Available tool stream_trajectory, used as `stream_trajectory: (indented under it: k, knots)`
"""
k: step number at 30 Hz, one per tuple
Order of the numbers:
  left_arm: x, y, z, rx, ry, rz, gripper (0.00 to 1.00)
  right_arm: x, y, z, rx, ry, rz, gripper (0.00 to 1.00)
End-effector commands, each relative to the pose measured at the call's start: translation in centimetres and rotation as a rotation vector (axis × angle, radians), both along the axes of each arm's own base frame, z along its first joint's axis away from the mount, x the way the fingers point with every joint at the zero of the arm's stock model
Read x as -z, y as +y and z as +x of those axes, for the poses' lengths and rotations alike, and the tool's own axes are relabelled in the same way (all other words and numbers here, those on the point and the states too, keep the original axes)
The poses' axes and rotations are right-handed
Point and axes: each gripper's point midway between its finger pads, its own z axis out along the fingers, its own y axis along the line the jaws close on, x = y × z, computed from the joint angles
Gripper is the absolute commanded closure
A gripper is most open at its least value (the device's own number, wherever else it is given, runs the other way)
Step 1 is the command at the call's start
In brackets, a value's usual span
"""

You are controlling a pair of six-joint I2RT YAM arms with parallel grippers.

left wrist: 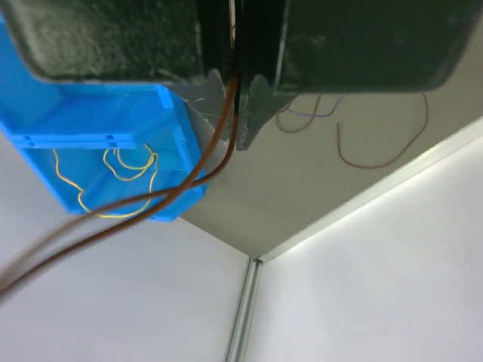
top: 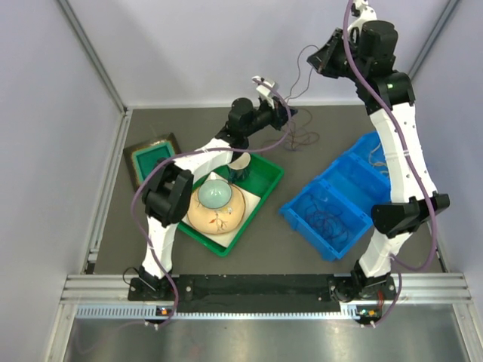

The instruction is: Untangle the cables

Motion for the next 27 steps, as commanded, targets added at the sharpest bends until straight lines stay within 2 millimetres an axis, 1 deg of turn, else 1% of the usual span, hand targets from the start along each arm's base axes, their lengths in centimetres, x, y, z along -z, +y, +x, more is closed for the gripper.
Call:
stream_trajectory:
  k: [1, 2, 3, 4, 5, 6, 7, 8, 9, 10, 11, 12, 13, 15, 16, 17, 18, 19, 21, 22, 24, 25, 26, 27]
  knots:
    - [-3.2, -0.2, 0.5, -0.016, 0.007, -0.083, 1.0, -0.7, 0.0, -0.6, 0.008, -0.017, 0.012, 1.0]
    - [-2.8, -0.1, 0.6, -0.031, 0.023, -0.073, 1.0, -0.5, -0.4, -0.4, 0.032, -0.012, 0.006, 0.78]
    - [-3.3, 0.5, 0.8, -0.061, 0.025, -0.081, 1.0, -0.3, -0.7, -0.4, 0.047, -0.005, -0.001, 0.56]
    - [-3.6, 0.9, 0.9, -0.081, 0.024, -0.088, 1.0, -0.4, -1.2, -0.5, 0.062, -0.007, -0.003, 0.4]
    - [-3.2, 1.5, 1.2, -0.115, 0.033, -0.089, 1.0, 0.3, -1.7, -0.4, 0.081, 0.011, -0.012, 0.16]
    - [-4.0, 2.1, 1.3, -0.131, 0.027, -0.105, 1.0, 0.7, -2.5, -0.2, 0.1, 0.02, -0.014, 0.09]
    - [-4.1, 2.4, 1.3, -0.137, 0.031, -0.107, 1.0, 1.1, -3.1, -0.1, 0.113, 0.031, -0.012, 0.05]
    - [-4.4, 2.8, 1.6, -0.154, 0.034, -0.113, 1.0, 2.3, -3.5, -0.2, 0.114, 0.064, -0.014, 0.02]
    - [-4.4, 3.3, 2.0, -0.171, 0.057, -0.115, 1.0, 3.1, -4.8, 0.2, 0.14, 0.088, -0.004, 0.02]
    - [-4.5, 3.6, 2.2, -0.176, 0.065, -0.12, 1.0, 4.7, -5.3, 0.4, 0.15, 0.127, -0.006, 0.02]
    - [-5.1, 3.7, 2.4, -0.178, 0.067, -0.134, 1.0, 5.2, -5.7, 0.1, 0.154, 0.143, -0.003, 0.02]
    - [-5.1, 4.3, 2.9, -0.192, 0.09, -0.151, 1.0, 5.8, -6.2, 0.1, 0.166, 0.158, -0.003, 0.01]
    - [-5.2, 4.5, 3.1, -0.196, 0.104, -0.159, 1.0, 7.8, -6.7, 0.3, 0.179, 0.196, -0.017, 0.01]
    - [-6.2, 5.0, 3.5, -0.202, 0.121, -0.187, 1.0, 8.5, -7.1, -0.2, 0.186, 0.2, -0.025, 0.01]
    - [-6.8, 5.2, 3.6, -0.205, 0.121, -0.196, 1.0, 10.1, -6.9, 0.0, 0.175, 0.215, -0.032, 0.01]
    - [-7.2, 5.3, 3.6, -0.207, 0.124, -0.205, 1.0, 9.9, -6.6, -0.5, 0.153, 0.197, -0.031, 0.01]
    - [-7.5, 5.4, 3.7, -0.214, 0.125, -0.211, 1.0, 10.6, -6.5, -0.5, 0.139, 0.198, -0.034, 0.01]
    - [-8.1, 5.5, 3.7, -0.217, 0.125, -0.22, 1.0, 12.3, -6.3, -0.3, 0.127, 0.208, -0.041, 0.02]
    - [-9.3, 5.8, 3.4, -0.219, 0.13, -0.247, 1.0, 13.7, -6.0, -0.6, 0.102, 0.211, -0.052, 0.03]
    - [-10.0, 5.9, 3.3, -0.222, 0.121, -0.259, 1.0, 15.8, -5.8, -0.8, 0.088, 0.244, -0.061, 0.04]
    - [-11.4, 6.5, 3.1, -0.234, 0.113, -0.285, 1.0, 16.7, -4.8, -0.6, 0.039, 0.22, -0.057, 0.05]
    - [-12.0, 6.5, 2.9, -0.231, 0.105, -0.294, 1.0, 18.1, -4.4, -0.9, 0.018, 0.237, -0.066, 0.05]
    - [-12.4, 6.5, 2.9, -0.226, 0.094, -0.299, 1.0, 18.3, -3.5, -0.9, -0.005, 0.217, -0.083, 0.04]
    - [-12.5, 6.6, 3.0, -0.231, 0.096, -0.302, 1.0, 18.6, -3.0, -1.0, -0.015, 0.21, -0.097, 0.04]
